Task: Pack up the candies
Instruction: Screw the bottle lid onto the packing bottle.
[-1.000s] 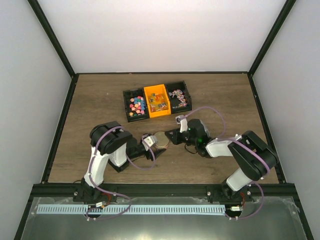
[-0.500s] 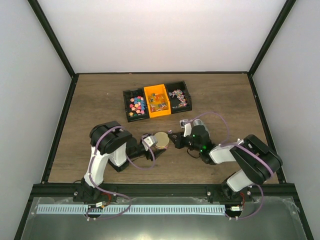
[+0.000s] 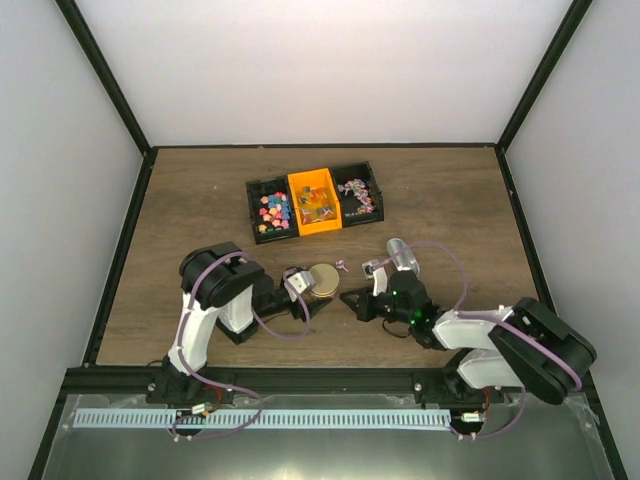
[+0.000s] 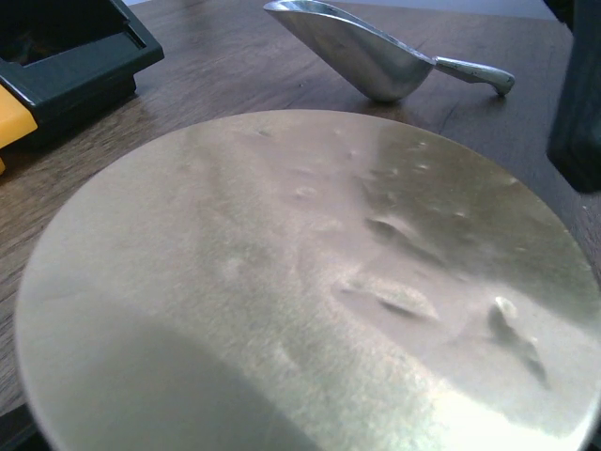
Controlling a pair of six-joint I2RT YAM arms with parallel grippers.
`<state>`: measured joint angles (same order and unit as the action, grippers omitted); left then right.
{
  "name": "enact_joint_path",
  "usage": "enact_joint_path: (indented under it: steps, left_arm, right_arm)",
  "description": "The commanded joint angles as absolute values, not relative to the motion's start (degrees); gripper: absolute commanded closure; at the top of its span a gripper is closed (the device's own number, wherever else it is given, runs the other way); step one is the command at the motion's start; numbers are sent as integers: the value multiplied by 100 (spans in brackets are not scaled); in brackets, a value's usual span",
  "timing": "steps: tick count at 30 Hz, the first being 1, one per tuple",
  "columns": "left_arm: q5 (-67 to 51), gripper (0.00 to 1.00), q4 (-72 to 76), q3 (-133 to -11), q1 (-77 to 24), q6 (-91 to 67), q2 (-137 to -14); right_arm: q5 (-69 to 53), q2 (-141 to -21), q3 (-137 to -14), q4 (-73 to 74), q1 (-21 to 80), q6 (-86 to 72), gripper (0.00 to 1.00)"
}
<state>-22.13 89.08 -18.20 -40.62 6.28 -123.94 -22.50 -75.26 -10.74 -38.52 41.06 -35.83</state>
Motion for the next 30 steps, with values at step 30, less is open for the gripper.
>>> enact_joint_path:
  steps: [30]
  left_arm:
    - [-2935, 14, 10160, -1354, -3937, 272, -12966]
  right_arm:
    - [-2568, -9195, -2568, -3856, 3700, -3121, 94]
